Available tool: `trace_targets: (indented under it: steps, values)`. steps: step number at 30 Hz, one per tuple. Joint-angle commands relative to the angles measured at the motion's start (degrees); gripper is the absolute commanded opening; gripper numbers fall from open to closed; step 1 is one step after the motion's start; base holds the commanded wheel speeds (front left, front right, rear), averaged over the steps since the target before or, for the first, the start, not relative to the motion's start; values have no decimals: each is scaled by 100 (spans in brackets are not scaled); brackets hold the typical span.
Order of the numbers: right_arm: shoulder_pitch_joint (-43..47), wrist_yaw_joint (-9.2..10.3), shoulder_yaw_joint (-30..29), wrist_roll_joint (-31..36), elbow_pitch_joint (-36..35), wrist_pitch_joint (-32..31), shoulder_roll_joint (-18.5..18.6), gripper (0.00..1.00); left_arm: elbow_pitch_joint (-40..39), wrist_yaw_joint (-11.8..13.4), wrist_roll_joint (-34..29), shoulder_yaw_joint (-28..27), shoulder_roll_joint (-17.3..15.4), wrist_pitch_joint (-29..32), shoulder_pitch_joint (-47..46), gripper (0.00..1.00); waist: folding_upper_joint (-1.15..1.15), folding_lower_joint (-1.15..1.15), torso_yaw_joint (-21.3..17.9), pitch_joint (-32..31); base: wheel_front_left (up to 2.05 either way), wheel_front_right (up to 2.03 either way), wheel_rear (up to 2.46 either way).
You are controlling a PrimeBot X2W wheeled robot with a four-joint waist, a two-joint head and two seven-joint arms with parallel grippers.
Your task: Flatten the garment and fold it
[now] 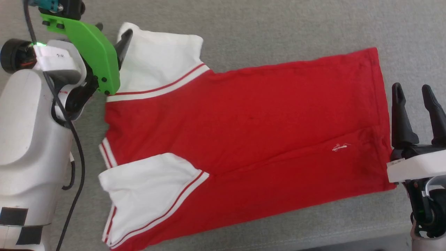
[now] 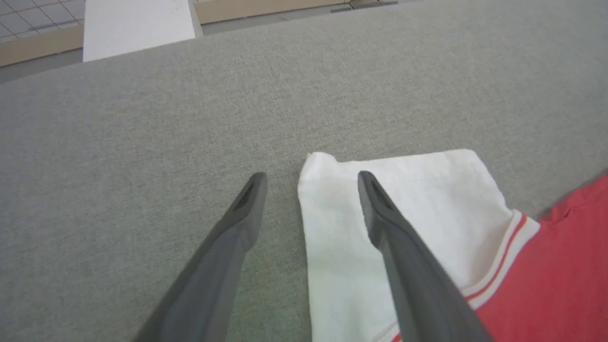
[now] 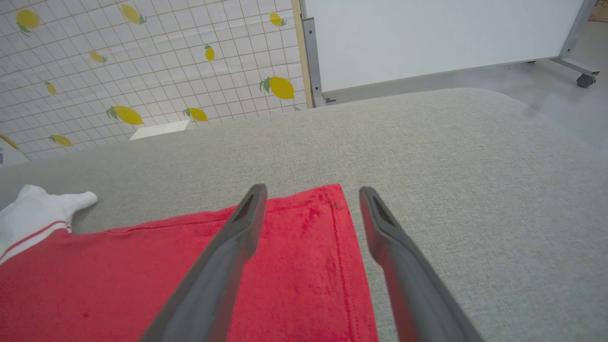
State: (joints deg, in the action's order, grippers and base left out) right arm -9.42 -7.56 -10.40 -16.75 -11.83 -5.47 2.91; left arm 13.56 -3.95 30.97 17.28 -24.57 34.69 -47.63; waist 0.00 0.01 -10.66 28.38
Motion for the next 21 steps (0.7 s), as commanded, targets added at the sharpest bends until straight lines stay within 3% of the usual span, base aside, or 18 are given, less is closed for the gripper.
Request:
trace_targets:
  steps: [1,9,10,11,17,21]
  values:
    - [-105,8,3,-35,28,61,-3,100,38,34,42,-7,-58,94,-90,100,0,-1,-274,312,0,0,0]
    - [-187,8,-28,-66,41,126,-3,100,144,279,-32,-44,-205,276,-38,100,0,-1,-341,543,0,0,0]
    - [-199,8,-36,-60,39,124,-3,100,147,259,-9,-39,-201,277,-27,11,0,-1,-337,556,0,0,0]
    - [-216,8,-50,-50,35,116,-3,100,145,213,26,-22,-188,272,-11,0,0,-1,-324,569,0,0,0]
    - [-438,8,-42,174,-141,-134,-2,100,143,58,219,31,-112,232,120,0,0,-1,-190,443,0,0,0]
    - [-829,8,51,262,-245,-659,197,100,106,-4,268,84,-73,145,195,0,0,-1,-87,286,0,0,0]
